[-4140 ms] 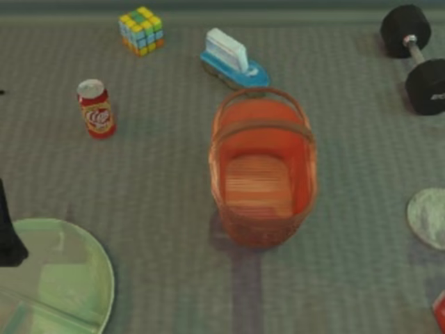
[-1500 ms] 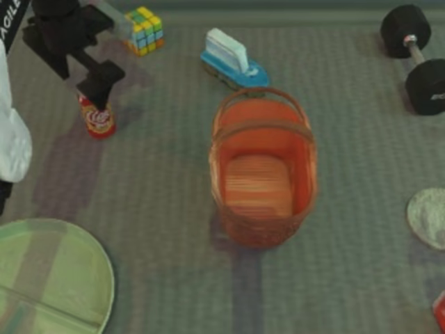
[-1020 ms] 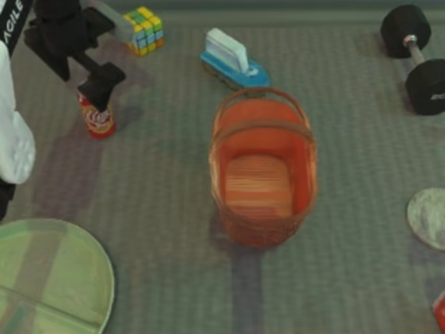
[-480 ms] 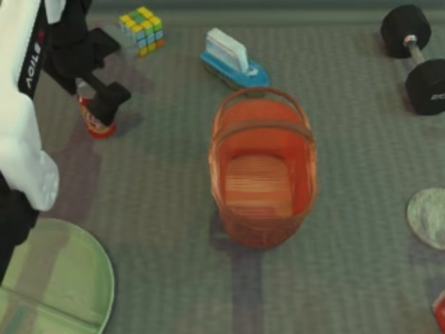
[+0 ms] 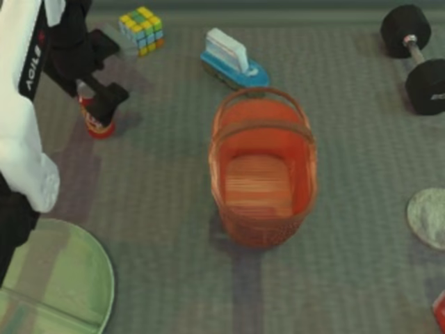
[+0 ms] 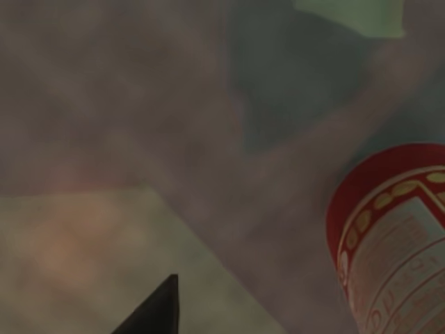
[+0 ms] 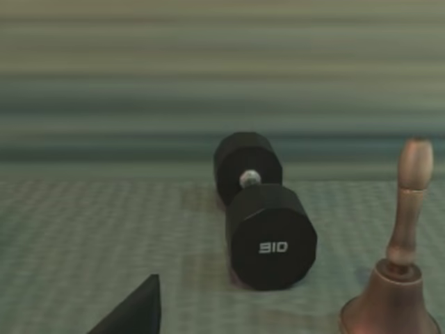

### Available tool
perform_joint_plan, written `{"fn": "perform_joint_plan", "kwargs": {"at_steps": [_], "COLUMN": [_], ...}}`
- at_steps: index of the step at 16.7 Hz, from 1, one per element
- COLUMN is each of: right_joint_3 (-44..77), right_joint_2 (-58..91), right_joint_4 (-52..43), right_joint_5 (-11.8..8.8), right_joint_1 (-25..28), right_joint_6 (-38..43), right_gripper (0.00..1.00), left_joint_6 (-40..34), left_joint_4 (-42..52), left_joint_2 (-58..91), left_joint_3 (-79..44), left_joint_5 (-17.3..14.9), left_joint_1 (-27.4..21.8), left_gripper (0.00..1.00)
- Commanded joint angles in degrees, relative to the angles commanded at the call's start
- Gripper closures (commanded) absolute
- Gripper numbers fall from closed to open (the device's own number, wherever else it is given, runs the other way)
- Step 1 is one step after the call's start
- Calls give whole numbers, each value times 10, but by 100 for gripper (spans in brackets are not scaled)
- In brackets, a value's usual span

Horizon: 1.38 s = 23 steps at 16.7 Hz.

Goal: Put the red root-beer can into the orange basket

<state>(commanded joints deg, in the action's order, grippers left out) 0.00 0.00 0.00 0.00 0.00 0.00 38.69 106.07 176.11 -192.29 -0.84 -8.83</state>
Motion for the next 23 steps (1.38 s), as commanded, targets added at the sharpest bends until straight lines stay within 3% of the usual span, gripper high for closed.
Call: {"fn": "perform_joint_plan", "kwargs": {"at_steps": [10,20,23], "right_joint_3": [0,0,0], "right_joint_2": [0,0,0], "right_joint_4": [0,0,0], "right_joint_5": [0,0,0], "right_joint_1": [0,0,0], "right_joint_6": [0,0,0], "right_gripper": [0,0,0], "left_joint_6": [0,1,-8], "left_joint_4": [0,-14,-46], "left_joint_2": [0,9,-6], "left_joint_3": [0,-18,1], "left_joint_5": [0,2,-15], "left_joint_1": [0,5,5], "left_gripper": [98,100,100]}}
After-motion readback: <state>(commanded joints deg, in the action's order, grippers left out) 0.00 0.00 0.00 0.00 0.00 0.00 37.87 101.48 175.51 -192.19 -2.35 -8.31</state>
